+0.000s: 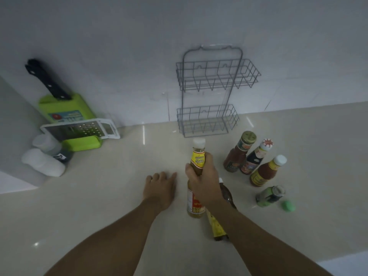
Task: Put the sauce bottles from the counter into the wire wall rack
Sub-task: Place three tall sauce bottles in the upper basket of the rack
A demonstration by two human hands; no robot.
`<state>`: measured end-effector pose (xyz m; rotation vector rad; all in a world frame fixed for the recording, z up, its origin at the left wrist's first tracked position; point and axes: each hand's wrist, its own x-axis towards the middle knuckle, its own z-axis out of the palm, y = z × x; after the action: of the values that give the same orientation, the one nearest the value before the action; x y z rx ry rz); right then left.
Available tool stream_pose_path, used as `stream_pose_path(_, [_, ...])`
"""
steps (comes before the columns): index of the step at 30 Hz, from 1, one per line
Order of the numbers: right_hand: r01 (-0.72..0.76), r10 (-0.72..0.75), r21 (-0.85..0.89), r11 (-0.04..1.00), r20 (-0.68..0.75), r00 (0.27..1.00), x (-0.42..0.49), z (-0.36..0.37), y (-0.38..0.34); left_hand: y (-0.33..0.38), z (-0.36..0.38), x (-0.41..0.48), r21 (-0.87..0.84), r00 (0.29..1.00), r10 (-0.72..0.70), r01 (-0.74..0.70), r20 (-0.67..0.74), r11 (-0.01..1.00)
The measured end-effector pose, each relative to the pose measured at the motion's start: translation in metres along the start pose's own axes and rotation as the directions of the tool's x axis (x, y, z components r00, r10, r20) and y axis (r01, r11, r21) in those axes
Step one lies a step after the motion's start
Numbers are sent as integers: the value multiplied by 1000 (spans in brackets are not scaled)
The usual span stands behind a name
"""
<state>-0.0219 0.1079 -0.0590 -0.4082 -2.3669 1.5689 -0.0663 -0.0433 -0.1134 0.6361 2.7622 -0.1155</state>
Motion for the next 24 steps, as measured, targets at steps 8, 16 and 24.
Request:
stream_pose_path(8, [256, -242, 115, 960, -121, 963, 94, -28, -88, -15, -122, 66, -276, 964, -92, 20, -249, 961])
stream_pose_path(16, [466, -418, 131, 875, -282, 864, 188, -51, -183, -12, -232, 121, -599, 940, -169, -46, -298, 800])
stream_pose_path(24, [557, -509, 100, 825, -297, 808, 251, -41, -225, 0, -240, 139, -778, 972, -159, -37, -175, 627])
